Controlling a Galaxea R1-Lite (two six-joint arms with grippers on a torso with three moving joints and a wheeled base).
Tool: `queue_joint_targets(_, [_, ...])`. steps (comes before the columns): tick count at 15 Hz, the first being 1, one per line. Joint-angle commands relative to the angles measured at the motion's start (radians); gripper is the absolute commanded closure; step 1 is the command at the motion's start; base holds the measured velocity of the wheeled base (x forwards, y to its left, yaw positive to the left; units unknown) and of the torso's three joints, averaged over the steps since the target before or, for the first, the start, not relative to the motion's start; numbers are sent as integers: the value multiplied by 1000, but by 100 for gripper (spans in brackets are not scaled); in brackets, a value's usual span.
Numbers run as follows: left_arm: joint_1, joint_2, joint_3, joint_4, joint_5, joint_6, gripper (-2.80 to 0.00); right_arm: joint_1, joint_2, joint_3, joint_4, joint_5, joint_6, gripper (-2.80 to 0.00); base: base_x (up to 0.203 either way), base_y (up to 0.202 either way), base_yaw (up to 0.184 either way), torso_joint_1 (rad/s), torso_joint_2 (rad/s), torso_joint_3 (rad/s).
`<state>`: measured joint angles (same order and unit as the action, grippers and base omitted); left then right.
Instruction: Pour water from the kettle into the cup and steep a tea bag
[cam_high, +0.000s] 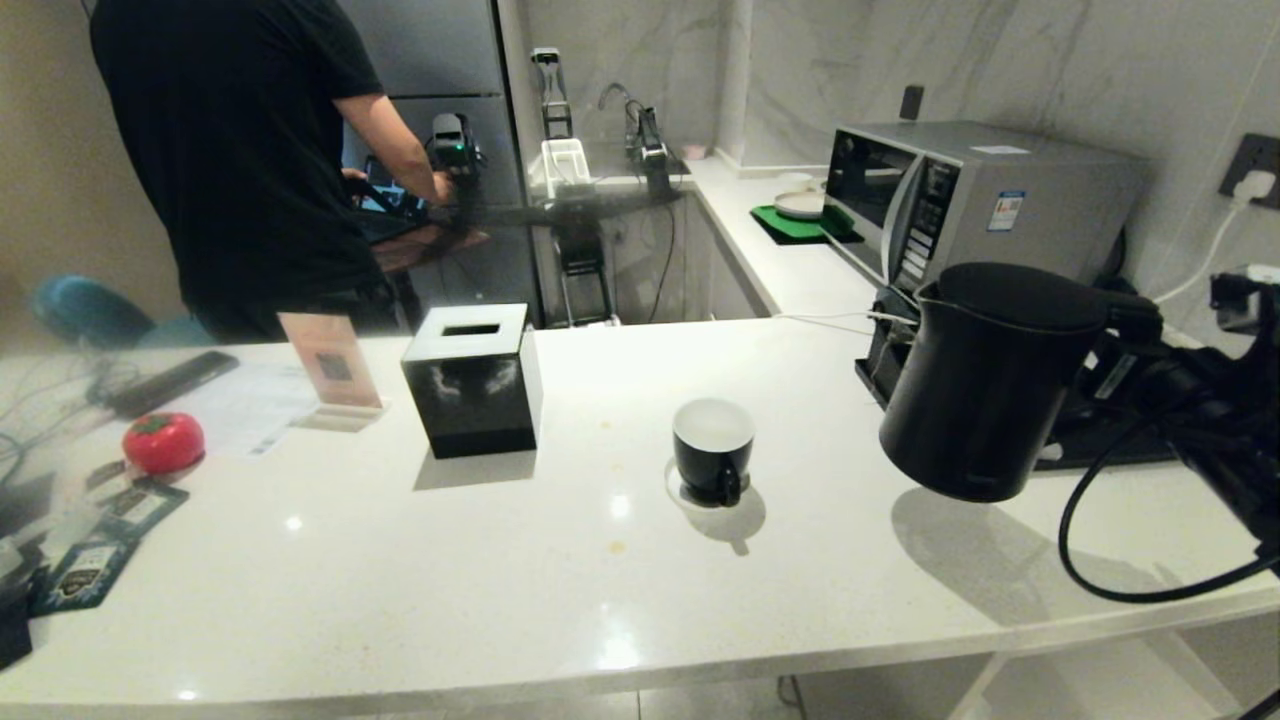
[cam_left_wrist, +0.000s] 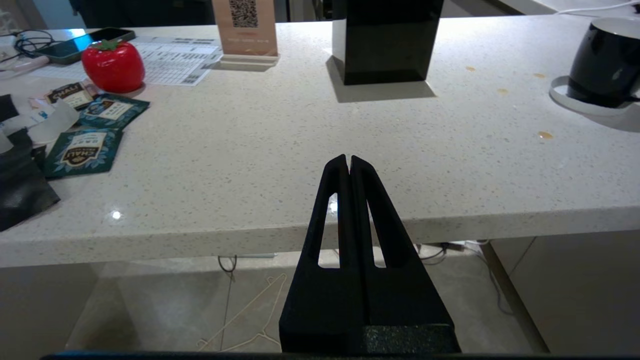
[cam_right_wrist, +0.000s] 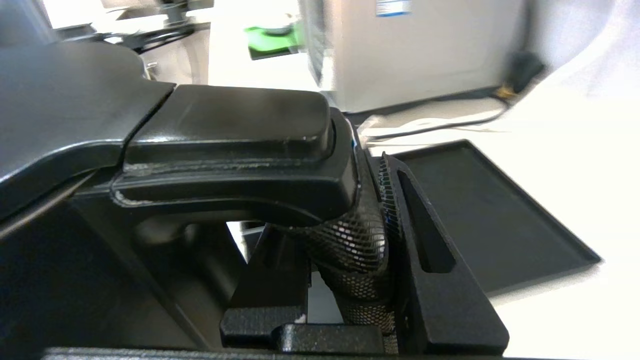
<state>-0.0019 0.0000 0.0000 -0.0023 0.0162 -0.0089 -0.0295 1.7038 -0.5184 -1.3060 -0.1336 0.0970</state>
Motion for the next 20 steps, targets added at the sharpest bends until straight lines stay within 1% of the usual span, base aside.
queue_joint_targets(1, [0, 2, 0, -1, 1, 0, 0, 14, 2, -6, -5, 0, 1, 0, 0, 0, 0, 0, 0, 0])
queue_joint_targets(5, [0, 2, 0, -1, 1, 0, 0, 69, 0, -7, -8, -7, 0, 0, 0, 0, 0, 0, 0, 0])
queue_joint_targets(11, [0, 2, 0, -1, 1, 0, 0, 80, 2, -12, 1, -8, -2, 0, 0, 0, 0, 0, 0, 0])
queue_joint_targets(13, [0, 2, 0, -1, 1, 0, 0, 82, 4, -20, 2, -5, -26, 0, 0, 0, 0, 0, 0, 0])
queue_joint_targets(16, [0, 2, 0, -1, 1, 0, 0, 111, 3, -22, 6, -6, -40, 0, 0, 0, 0, 0, 0, 0])
queue_joint_targets(20, [0, 2, 0, -1, 1, 0, 0, 114, 25, -49, 13, -4, -92, 0, 0, 0, 0, 0, 0, 0])
